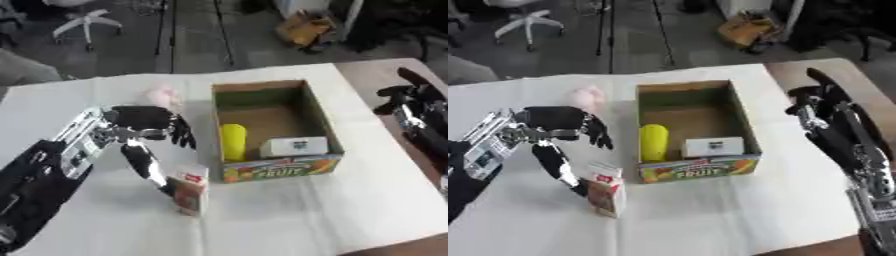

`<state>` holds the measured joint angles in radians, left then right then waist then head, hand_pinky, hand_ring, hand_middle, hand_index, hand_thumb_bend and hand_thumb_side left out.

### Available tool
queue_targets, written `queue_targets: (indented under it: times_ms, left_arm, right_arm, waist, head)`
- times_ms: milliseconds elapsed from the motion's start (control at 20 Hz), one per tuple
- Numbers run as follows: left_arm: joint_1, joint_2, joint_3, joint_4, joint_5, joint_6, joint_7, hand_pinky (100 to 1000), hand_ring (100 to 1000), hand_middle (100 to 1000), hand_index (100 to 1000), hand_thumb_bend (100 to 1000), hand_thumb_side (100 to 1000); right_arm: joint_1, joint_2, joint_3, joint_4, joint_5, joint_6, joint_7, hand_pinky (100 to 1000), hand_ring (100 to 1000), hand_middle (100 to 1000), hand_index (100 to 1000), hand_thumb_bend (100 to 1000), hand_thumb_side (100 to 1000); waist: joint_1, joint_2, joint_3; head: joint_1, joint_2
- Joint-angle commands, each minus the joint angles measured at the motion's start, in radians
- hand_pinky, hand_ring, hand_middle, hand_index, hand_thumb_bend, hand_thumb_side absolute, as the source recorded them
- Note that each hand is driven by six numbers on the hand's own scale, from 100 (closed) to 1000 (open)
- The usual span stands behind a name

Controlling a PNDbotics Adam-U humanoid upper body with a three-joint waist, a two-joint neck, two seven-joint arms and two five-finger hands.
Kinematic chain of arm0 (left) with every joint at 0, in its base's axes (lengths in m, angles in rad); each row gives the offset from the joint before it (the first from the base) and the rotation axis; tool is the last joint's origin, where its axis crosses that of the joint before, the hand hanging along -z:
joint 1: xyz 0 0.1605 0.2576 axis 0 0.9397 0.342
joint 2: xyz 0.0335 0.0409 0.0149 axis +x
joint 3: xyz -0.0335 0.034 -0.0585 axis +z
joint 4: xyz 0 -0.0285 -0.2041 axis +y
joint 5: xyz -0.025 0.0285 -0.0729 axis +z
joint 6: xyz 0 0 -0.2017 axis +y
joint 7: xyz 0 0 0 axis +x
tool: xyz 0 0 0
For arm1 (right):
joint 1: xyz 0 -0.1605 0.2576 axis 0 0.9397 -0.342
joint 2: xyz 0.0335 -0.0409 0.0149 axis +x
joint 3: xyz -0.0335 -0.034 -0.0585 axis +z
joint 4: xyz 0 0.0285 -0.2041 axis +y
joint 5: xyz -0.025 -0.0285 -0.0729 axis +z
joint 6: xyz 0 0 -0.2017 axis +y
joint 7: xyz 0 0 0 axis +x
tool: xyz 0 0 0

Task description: Pick up objects on the table and place them in the box.

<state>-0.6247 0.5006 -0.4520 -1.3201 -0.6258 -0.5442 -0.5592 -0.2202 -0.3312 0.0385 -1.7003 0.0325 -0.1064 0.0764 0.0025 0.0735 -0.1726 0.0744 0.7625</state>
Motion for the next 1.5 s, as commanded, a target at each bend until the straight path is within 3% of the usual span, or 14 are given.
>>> queue_targets:
  times_ms: [50, 200, 300, 650, 700, 750, 800, 1000, 1300, 1500]
  left_arm:
    - [0.003, -0.009, 0.012, 0.011, 0.03, -0.32, -0.332, 589, 524, 523, 730, 656, 585]
    - [0.018, -0.045, 0.004, 0.073, 0.076, -0.316, -0.289, 582, 501, 485, 696, 556, 543]
    - [0.015, -0.044, -0.008, 0.094, 0.111, -0.316, -0.265, 581, 498, 482, 692, 536, 528]
    - [0.013, -0.042, -0.014, 0.079, 0.235, -0.263, -0.276, 556, 455, 440, 628, 430, 477]
    - [0.014, -0.045, -0.01, 0.077, 0.252, -0.252, -0.274, 515, 387, 358, 546, 359, 456]
    - [0.014, -0.047, -0.006, 0.076, 0.268, -0.24, -0.265, 507, 373, 341, 530, 343, 449]
    - [0.015, -0.05, 0.0, 0.077, 0.285, -0.226, -0.252, 474, 322, 278, 473, 261, 443]
    - [0.017, -0.051, 0.005, 0.083, 0.349, -0.167, -0.203, 458, 289, 239, 441, 186, 443]
    - [0.013, -0.03, 0.056, 0.016, 0.449, -0.067, -0.163, 460, 276, 223, 428, 179, 437]
    - [-0.01, -0.021, 0.134, -0.015, 0.519, 0.003, -0.108, 464, 278, 231, 435, 179, 433]
  right_arm:
    - [-0.017, -0.019, -0.003, -0.01, -0.005, 0.0, -0.001, 722, 621, 713, 1000, 122, 526]
    - [-0.016, -0.02, -0.004, -0.009, -0.005, 0.0, -0.001, 722, 621, 713, 1000, 122, 526]
    - [-0.015, -0.02, -0.004, -0.009, -0.005, 0.0, -0.001, 722, 621, 713, 1000, 121, 527]
    - [-0.015, -0.021, -0.004, -0.009, -0.005, -0.001, 0.0, 722, 621, 713, 1000, 122, 526]
    - [-0.015, -0.02, -0.004, -0.009, -0.005, -0.001, 0.0, 722, 621, 713, 1000, 122, 526]
    - [-0.015, -0.02, -0.004, -0.009, -0.005, -0.001, 0.0, 723, 621, 713, 1000, 122, 526]
    - [-0.015, -0.02, -0.005, -0.009, -0.005, -0.001, -0.001, 722, 621, 713, 1000, 121, 527]
    - [-0.015, -0.02, -0.005, -0.009, -0.005, 0.0, -0.001, 722, 621, 713, 1000, 123, 526]
    - [-0.013, -0.02, -0.007, -0.009, -0.004, 0.0, -0.003, 722, 621, 714, 1000, 124, 525]
    - [-0.012, -0.019, -0.008, -0.009, -0.004, 0.0, -0.004, 723, 621, 714, 1000, 124, 525]
  waist:
    - [-0.004, -0.008, -0.003]
    - [-0.003, -0.01, -0.003]
    - [-0.003, -0.011, -0.003]
    - [-0.003, -0.011, -0.002]
    - [-0.003, -0.011, -0.002]
    - [-0.003, -0.011, -0.002]
    - [-0.004, -0.011, -0.001]
    - [-0.004, -0.011, -0.001]
    - [-0.004, -0.011, 0.001]
    - [-0.005, -0.013, 0.004]
  head:
    - [-0.001, -0.007]
    - [-0.002, -0.005]
    - [-0.003, -0.005]
    - [-0.002, -0.005]
    - [-0.003, -0.005]
    - [-0.003, -0.006]
    - [-0.003, -0.006]
    - [-0.004, -0.008]
    - [-0.008, -0.01]
    - [-0.015, -0.011]
